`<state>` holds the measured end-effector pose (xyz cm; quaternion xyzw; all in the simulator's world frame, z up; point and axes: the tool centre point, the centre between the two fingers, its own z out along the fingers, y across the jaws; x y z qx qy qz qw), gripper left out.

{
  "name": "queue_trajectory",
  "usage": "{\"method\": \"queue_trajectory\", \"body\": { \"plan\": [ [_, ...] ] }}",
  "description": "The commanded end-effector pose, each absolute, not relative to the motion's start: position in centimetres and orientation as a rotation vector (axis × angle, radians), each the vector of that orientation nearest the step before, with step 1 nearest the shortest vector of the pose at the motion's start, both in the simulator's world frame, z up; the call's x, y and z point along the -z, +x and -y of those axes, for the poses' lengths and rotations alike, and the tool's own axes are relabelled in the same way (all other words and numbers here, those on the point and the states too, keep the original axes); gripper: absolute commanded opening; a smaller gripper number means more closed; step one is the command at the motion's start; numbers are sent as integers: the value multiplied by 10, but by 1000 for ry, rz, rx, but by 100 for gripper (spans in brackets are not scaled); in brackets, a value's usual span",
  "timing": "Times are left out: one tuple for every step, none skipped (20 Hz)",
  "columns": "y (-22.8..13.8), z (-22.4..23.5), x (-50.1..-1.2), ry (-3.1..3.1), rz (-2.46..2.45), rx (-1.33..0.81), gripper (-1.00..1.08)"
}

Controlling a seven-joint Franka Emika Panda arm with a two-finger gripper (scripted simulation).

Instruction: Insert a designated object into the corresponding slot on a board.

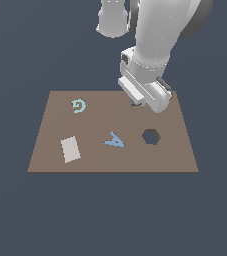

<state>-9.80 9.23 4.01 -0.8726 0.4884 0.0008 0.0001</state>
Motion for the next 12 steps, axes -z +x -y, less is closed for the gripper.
{"method": "queue_trajectory", "body": {
  "plan": [
    [-97, -94, -40, -2725, -1563, -2, -100],
    [-97, -94, -40, -2721, -1569, -2, -100],
    [-97, -94, -40, -2719, -1573, -3, -100],
    [-97, -94, -40, -2717, -1576, -3, -100],
    [-97, -94, -40, -2717, -1577, -3, -100],
    [-97, -94, -40, -2717, -1577, -3, -100],
    [-97, -94, -40, -2719, -1574, -3, -100],
    [-97, -94, -40, -2720, -1572, -3, -100],
    [-97, -94, -40, -2721, -1571, -3, -100],
    [-97, -94, -40, -2720, -1572, -3, -100],
    [-97, -94, -40, -2720, -1572, -3, -100],
    [-97, -94, -39, -2720, -1572, -3, -100]
  ]
}}
